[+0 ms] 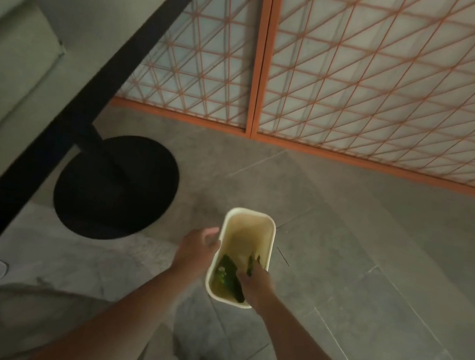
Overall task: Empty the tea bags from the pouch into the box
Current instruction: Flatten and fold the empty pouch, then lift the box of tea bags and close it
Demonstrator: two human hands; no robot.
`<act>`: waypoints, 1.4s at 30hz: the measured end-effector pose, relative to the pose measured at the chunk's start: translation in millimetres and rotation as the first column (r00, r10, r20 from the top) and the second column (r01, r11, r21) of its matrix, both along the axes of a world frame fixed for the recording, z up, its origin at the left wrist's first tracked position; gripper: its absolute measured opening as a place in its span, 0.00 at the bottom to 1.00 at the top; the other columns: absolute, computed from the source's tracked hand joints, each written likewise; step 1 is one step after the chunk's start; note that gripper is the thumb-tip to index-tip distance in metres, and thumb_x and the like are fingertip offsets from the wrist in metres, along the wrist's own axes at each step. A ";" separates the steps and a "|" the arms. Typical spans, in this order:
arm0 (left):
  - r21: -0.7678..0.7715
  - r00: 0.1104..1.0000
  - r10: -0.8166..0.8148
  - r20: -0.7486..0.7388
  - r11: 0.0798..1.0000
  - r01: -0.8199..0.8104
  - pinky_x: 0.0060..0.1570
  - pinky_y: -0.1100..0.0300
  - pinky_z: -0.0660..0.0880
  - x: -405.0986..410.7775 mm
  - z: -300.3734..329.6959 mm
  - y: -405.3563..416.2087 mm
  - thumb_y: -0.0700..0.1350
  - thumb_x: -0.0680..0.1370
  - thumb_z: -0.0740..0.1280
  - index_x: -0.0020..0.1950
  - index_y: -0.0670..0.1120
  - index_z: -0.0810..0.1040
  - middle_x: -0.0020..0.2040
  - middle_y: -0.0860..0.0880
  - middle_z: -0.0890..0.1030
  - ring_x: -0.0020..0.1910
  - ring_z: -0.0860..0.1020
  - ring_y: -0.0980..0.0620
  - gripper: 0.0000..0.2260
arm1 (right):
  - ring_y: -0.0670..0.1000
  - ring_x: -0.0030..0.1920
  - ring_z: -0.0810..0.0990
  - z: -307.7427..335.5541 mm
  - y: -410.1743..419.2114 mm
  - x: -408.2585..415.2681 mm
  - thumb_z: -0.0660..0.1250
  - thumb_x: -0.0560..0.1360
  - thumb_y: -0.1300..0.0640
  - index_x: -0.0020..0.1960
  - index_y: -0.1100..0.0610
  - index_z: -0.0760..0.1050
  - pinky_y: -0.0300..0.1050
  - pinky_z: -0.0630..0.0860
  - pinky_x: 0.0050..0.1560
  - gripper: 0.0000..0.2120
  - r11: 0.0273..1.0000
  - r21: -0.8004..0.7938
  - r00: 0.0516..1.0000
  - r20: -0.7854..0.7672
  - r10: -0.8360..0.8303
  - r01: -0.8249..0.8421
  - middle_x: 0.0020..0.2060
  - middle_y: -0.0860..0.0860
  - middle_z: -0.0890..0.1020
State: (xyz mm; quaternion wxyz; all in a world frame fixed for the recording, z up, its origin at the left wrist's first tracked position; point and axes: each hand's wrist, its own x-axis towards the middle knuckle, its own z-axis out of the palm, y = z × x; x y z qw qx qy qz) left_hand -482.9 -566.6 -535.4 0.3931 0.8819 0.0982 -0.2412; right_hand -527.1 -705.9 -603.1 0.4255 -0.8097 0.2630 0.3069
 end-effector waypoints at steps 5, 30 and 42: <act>-0.076 1.000 0.028 -0.004 0.997 -0.028 0.59 0.61 0.68 -12.0 65.2 -15.7 0.48 0.84 0.61 0.73 0.43 0.74 0.69 0.44 0.78 0.68 0.76 0.47 0.18 | 0.58 0.63 0.76 98.9 -8.9 -0.5 0.54 0.83 0.47 0.76 0.51 0.63 0.51 0.71 0.63 0.23 0.992 0.077 0.986 0.126 -0.107 0.098 0.66 0.56 0.75; -0.261 0.883 0.373 0.284 0.917 -0.303 0.58 0.61 0.69 -24.6 448.3 100.9 0.51 0.84 0.62 0.70 0.49 0.77 0.62 0.55 0.77 0.60 0.74 0.58 0.16 | 0.54 0.49 0.76 524.4 65.8 24.8 0.58 0.81 0.55 0.57 0.58 0.78 0.50 0.72 0.50 0.12 0.973 0.203 0.908 0.419 0.012 -0.106 0.48 0.54 0.78; 0.294 0.910 0.269 0.315 0.884 -0.363 0.67 0.46 0.66 43.9 441.6 257.4 0.51 0.82 0.64 0.71 0.50 0.75 0.72 0.44 0.72 0.70 0.67 0.40 0.17 | 0.45 0.42 0.72 495.4 154.9 91.4 0.60 0.81 0.53 0.48 0.49 0.71 0.45 0.71 0.54 0.04 0.974 0.179 0.942 0.326 0.073 -0.138 0.41 0.45 0.73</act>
